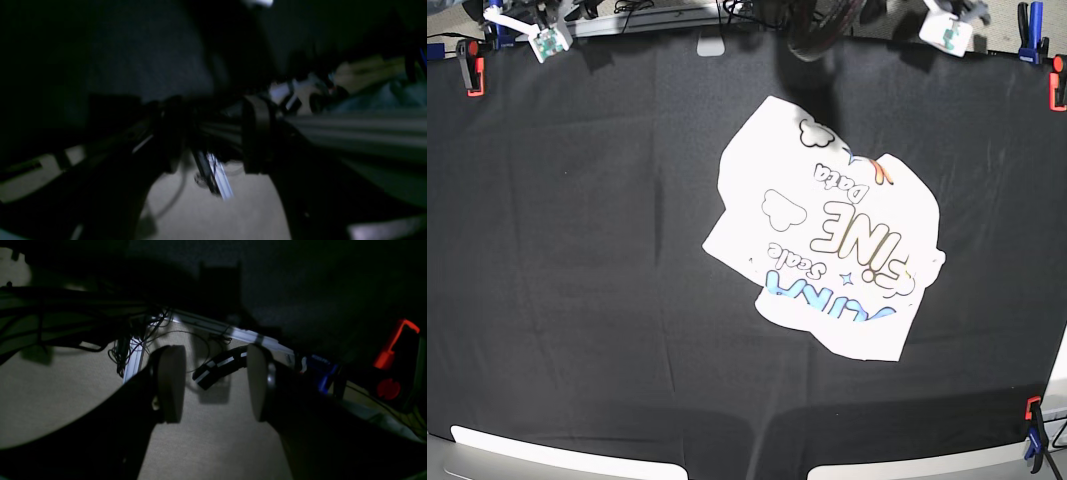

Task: Layout the t-shirt on the table in an organized manner, then fold the t-shirt properly
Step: 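Move both grippers out from the rest pose toward the white t-shirt, then lower the right gripper onto the t-shirt edge and grasp it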

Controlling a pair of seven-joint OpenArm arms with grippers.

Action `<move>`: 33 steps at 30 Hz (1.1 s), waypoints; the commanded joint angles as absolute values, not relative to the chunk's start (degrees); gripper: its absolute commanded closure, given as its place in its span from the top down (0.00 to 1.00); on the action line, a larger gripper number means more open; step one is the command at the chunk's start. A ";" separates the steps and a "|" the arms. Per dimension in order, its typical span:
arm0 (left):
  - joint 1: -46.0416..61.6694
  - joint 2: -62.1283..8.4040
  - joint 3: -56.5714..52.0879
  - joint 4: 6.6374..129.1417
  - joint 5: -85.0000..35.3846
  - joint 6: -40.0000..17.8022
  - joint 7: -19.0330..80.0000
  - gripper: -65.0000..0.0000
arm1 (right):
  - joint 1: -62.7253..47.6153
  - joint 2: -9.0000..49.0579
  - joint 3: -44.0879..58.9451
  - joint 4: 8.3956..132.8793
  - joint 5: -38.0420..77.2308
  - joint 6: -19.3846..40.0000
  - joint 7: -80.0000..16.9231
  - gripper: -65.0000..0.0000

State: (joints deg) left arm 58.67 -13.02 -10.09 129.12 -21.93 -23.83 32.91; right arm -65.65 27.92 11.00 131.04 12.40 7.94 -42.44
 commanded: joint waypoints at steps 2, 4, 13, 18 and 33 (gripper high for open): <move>59.07 -13.08 -10.20 130.17 -22.63 -24.03 30.74 0.40 | -66.35 28.21 11.29 132.00 12.38 7.99 -41.25 0.45; 58.08 -13.15 -10.20 130.17 -22.61 -24.05 30.00 0.40 | -66.35 28.23 11.29 132.00 12.40 7.99 -39.88 0.45; 49.63 -16.12 -10.13 130.17 -22.61 -24.03 29.95 0.40 | -62.81 28.21 11.27 132.00 12.40 8.05 -33.67 0.45; 44.42 -16.36 -10.13 130.17 -22.65 -24.03 29.58 0.40 | -58.39 28.21 11.27 132.00 12.40 8.05 -33.63 0.45; 37.67 -16.36 -10.13 130.17 -22.65 -24.03 40.27 0.40 | -43.20 28.18 11.22 132.00 21.28 8.10 -33.36 0.45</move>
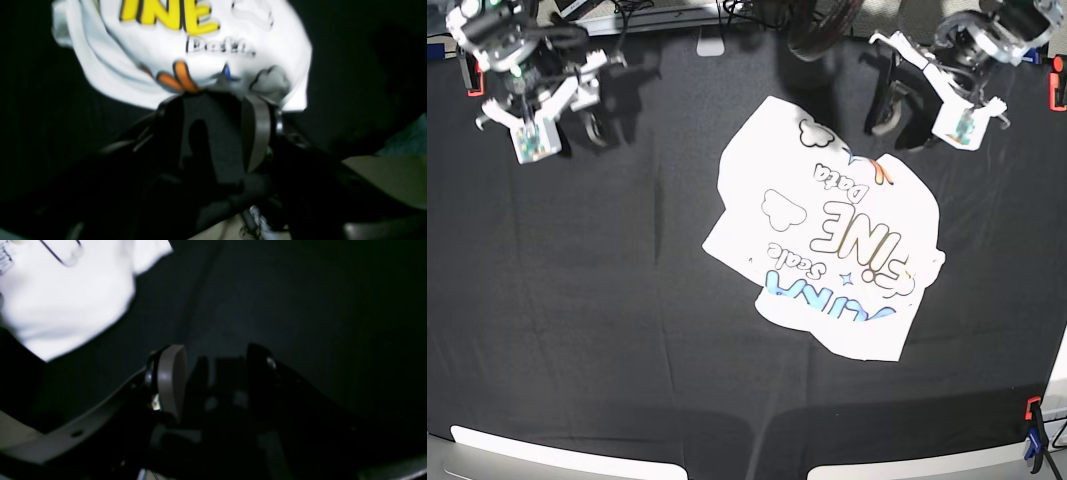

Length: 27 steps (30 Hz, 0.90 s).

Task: Layout the t-shirt on the table in an organized manner, then fold the t-shirt properly
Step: 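Lower the right gripper onto the t-shirt edge and grasp it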

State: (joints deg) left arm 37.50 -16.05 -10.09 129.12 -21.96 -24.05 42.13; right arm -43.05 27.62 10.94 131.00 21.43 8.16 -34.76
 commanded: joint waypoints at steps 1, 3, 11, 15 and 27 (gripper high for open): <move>36.86 -16.38 -10.13 130.17 -22.65 -24.03 42.09 0.40 | -42.26 28.08 11.22 132.00 21.69 8.10 -33.32 0.45; 35.14 -16.38 -10.13 130.17 -22.65 -24.03 44.56 0.40 | -40.64 27.29 11.22 132.00 21.63 8.08 -33.21 0.45; 23.53 -16.38 -10.13 130.17 -29.17 -23.99 59.92 0.40 | -35.59 19.88 11.22 132.00 21.50 8.12 -33.21 0.45; 21.58 -16.36 -10.13 130.17 -33.34 -24.01 56.77 0.40 | -34.96 18.57 11.22 132.00 21.50 8.14 -33.19 0.45; 21.61 -16.36 -10.13 130.17 -33.71 -24.03 52.34 0.40 | -34.92 18.57 11.22 132.00 21.47 8.14 -29.80 0.45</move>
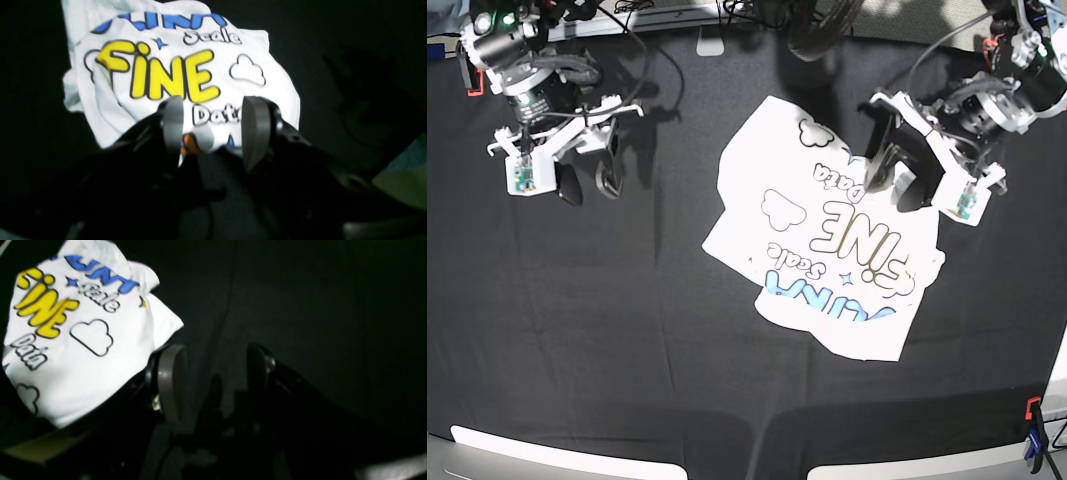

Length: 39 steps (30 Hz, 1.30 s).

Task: Layout the t-shirt on the table in an organized manner, then fold the t-shirt properly
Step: 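Lower the right gripper onto the t-shirt edge and grasp it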

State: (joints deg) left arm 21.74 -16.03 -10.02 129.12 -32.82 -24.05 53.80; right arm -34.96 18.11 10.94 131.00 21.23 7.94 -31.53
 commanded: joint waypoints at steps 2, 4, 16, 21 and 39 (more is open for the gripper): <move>21.61 -16.36 -10.13 130.17 -33.71 -24.03 52.25 0.40 | -34.94 18.57 11.22 132.00 21.47 8.14 -29.58 0.45; 21.61 -16.36 -10.13 130.17 -33.71 -24.03 52.25 0.40 | -34.94 18.57 11.22 132.00 21.47 8.14 -29.61 0.45; 21.63 -16.36 -10.13 130.17 -33.74 -24.01 52.45 0.40 | -34.94 18.55 11.22 132.00 21.47 8.14 -29.58 0.45; 22.09 -16.38 -10.13 130.17 -38.96 -24.03 52.40 0.40 | -34.94 17.54 11.22 132.00 21.45 8.14 -29.80 0.45; 21.87 -16.36 -10.13 130.17 -39.07 -24.05 52.64 0.40 | -24.34 9.06 11.11 131.33 21.43 14.94 -40.58 0.45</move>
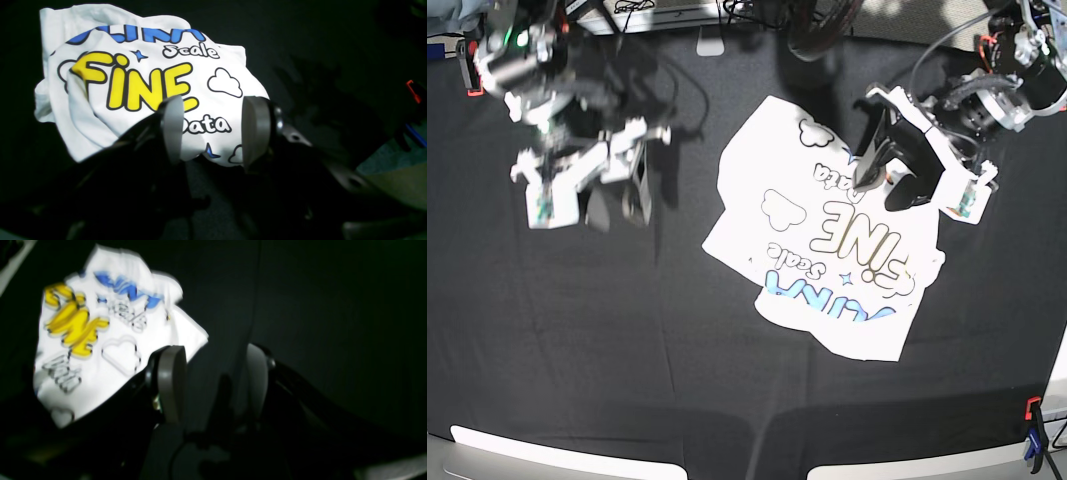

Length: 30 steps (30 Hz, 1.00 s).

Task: Layout the t-shirt on the table in an organized manner, then fold the t-shirt properly
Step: 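Lower the right gripper onto the t-shirt edge and grasp it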

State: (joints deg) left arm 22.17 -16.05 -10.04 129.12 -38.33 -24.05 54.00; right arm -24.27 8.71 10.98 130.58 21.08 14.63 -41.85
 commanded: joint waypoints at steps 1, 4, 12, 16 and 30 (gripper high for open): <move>21.87 -16.36 -10.13 130.17 -39.07 -24.05 52.64 0.40 | -23.20 9.04 11.11 130.93 21.45 14.94 -40.56 0.45; 21.91 -16.36 -10.13 130.17 -39.07 -24.03 52.66 0.40 | -20.29 9.04 11.11 128.92 21.21 14.96 -40.49 0.45; 21.91 -16.36 -10.13 130.17 -39.07 -24.03 52.66 0.40 | -13.63 9.04 11.11 115.18 21.23 14.98 -34.85 0.45; 21.91 -16.36 -10.13 130.17 -39.07 -24.05 52.66 0.40 | -8.97 9.04 11.11 105.16 21.26 15.00 -34.44 0.45; 21.91 -16.36 -10.13 130.17 -39.07 -24.05 52.66 0.40 | 2.15 8.34 11.14 80.64 26.15 23.64 -35.83 0.45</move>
